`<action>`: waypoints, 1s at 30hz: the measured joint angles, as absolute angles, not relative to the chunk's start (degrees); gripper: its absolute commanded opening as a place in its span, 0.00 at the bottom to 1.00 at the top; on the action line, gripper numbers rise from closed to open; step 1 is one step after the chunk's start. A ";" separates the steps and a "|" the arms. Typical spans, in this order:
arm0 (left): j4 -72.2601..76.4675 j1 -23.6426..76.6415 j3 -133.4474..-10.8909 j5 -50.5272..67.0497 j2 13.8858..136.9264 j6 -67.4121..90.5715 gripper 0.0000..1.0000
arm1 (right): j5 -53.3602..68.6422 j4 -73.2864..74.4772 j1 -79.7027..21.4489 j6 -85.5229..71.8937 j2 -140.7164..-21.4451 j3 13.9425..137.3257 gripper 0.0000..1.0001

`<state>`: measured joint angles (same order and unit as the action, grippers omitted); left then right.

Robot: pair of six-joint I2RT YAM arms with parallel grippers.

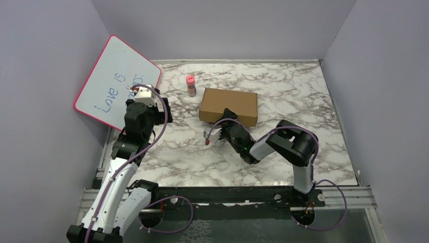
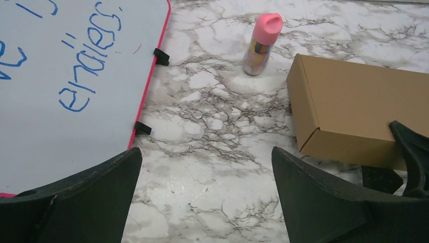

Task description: Fold the paper box

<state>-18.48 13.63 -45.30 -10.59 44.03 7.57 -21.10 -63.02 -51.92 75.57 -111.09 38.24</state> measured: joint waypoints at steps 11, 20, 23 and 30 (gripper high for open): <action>-18.48 14.00 -45.17 -11.18 43.79 7.46 0.99 | -22.15 -42.78 -52.47 66.35 -105.71 43.11 1.00; -18.33 14.02 -44.99 -11.20 43.81 7.42 0.99 | -18.39 -13.06 -52.51 52.75 -99.57 50.85 1.00; -18.24 14.02 -44.75 -11.20 43.79 7.42 0.99 | -16.51 -4.25 -52.51 48.69 -98.94 52.14 1.00; -18.09 14.55 -44.49 -11.18 43.81 7.42 0.99 | -13.26 3.64 -52.23 39.20 -94.39 52.25 1.00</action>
<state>-18.09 14.55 -44.49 -11.18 43.81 7.42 -13.26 3.64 -52.23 39.20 -94.39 52.25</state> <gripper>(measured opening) 0.989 0.998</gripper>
